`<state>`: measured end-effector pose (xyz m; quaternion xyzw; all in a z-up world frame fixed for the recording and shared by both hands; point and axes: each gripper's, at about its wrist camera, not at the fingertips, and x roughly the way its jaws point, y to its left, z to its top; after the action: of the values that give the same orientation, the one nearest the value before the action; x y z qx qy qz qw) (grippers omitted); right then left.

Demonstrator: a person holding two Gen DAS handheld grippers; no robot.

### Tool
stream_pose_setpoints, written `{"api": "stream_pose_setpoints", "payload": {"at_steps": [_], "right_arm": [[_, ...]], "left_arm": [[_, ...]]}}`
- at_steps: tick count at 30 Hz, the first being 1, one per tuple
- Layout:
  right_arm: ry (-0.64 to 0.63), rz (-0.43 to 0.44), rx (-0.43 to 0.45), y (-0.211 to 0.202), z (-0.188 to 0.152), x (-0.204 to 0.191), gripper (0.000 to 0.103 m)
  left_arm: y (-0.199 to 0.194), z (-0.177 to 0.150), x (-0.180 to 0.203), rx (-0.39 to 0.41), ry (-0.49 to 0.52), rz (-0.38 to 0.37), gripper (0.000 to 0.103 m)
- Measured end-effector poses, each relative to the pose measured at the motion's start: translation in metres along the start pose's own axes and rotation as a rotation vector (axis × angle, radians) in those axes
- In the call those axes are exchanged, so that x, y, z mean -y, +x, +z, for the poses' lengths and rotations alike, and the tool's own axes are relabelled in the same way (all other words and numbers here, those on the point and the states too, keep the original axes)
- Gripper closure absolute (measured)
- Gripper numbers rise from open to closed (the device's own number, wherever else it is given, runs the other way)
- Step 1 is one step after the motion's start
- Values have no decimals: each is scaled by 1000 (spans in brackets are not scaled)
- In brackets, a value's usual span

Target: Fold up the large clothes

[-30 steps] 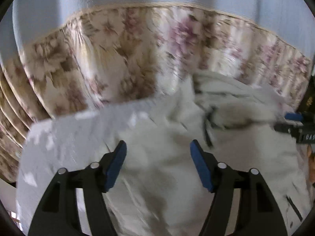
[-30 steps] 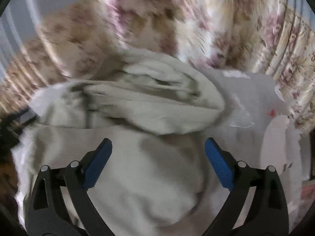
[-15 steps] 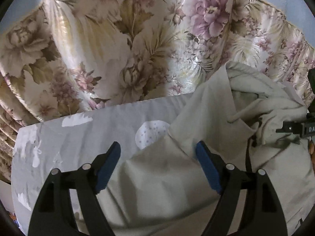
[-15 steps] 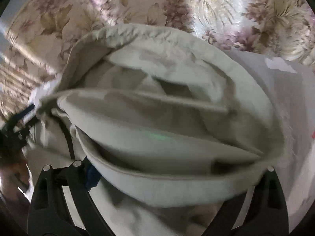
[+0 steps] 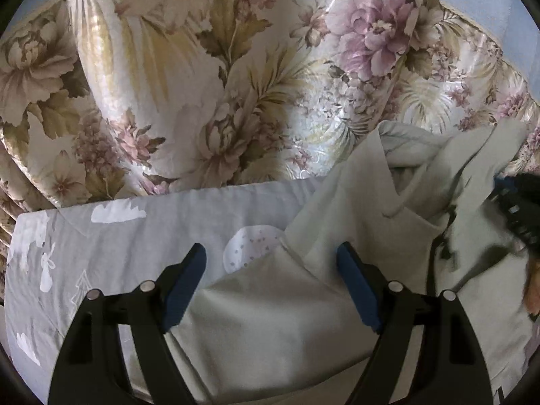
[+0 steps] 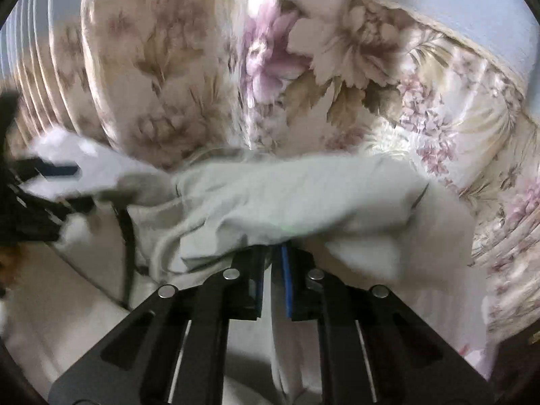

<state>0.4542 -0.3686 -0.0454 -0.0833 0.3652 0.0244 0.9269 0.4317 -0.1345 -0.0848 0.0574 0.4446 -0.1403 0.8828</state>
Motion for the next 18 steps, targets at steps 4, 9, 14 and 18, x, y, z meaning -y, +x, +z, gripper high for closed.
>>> {"api": "stream_pose_setpoints", "payload": {"at_steps": [4, 9, 14, 18], "right_arm": [[109, 47, -82, 22, -12, 15, 87], [388, 250, -26, -6, -26, 71, 14], [437, 202, 2, -35, -32, 113, 14], [482, 164, -15, -34, -33, 140, 14]], "left_arm": [[12, 2, -8, -58, -46, -43, 23], [-5, 19, -13, -5, -30, -53, 23], [-1, 40, -9, 20, -21, -29, 23], [12, 55, 6, 14, 20, -22, 23]]}}
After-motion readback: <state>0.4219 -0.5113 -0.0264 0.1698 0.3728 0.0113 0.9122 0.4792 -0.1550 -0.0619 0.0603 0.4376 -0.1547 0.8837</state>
